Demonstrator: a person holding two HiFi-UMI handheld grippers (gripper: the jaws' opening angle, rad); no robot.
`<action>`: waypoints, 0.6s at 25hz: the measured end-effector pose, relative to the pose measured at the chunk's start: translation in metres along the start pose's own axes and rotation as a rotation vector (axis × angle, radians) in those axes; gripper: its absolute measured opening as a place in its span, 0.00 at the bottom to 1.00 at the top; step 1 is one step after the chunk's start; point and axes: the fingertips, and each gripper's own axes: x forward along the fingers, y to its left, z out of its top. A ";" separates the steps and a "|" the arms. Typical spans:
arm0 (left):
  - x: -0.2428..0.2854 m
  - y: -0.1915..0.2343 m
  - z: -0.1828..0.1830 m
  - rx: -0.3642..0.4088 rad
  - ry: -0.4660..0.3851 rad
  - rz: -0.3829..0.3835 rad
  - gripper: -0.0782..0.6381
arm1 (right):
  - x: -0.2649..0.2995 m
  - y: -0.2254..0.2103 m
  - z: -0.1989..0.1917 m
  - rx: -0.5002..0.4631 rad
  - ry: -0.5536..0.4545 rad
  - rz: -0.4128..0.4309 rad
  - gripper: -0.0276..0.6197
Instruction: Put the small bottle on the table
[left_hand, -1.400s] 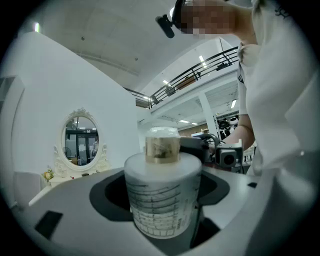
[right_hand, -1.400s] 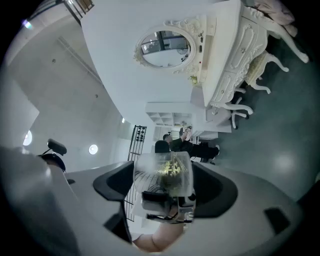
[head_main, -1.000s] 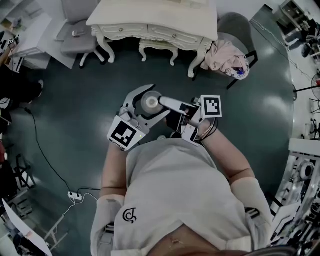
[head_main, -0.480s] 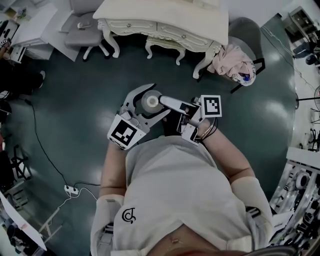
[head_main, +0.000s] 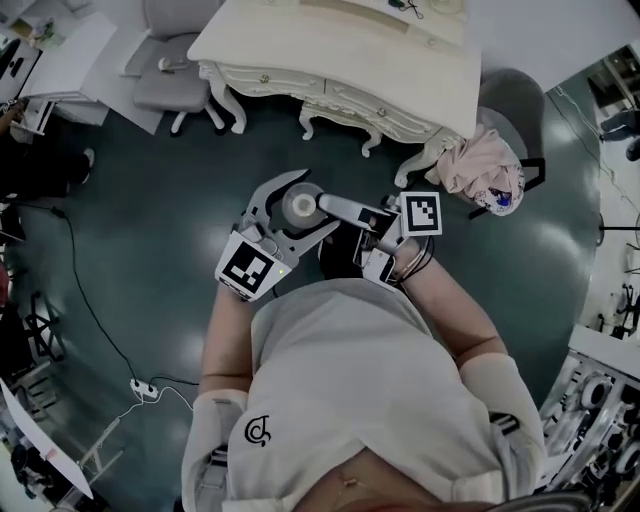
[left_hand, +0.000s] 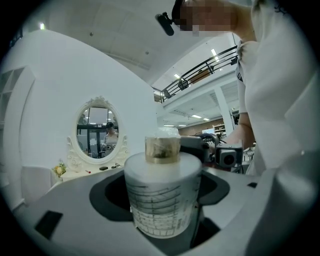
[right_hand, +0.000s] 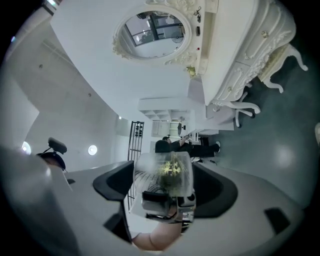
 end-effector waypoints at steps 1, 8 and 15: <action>0.011 0.016 0.002 0.016 -0.005 -0.003 0.60 | 0.004 -0.001 0.019 -0.002 0.003 0.003 0.61; 0.089 0.120 -0.003 0.030 0.005 -0.015 0.60 | 0.027 -0.015 0.146 -0.002 -0.008 0.011 0.61; 0.141 0.187 -0.007 0.033 0.002 -0.022 0.60 | 0.038 -0.027 0.231 -0.012 -0.049 0.012 0.61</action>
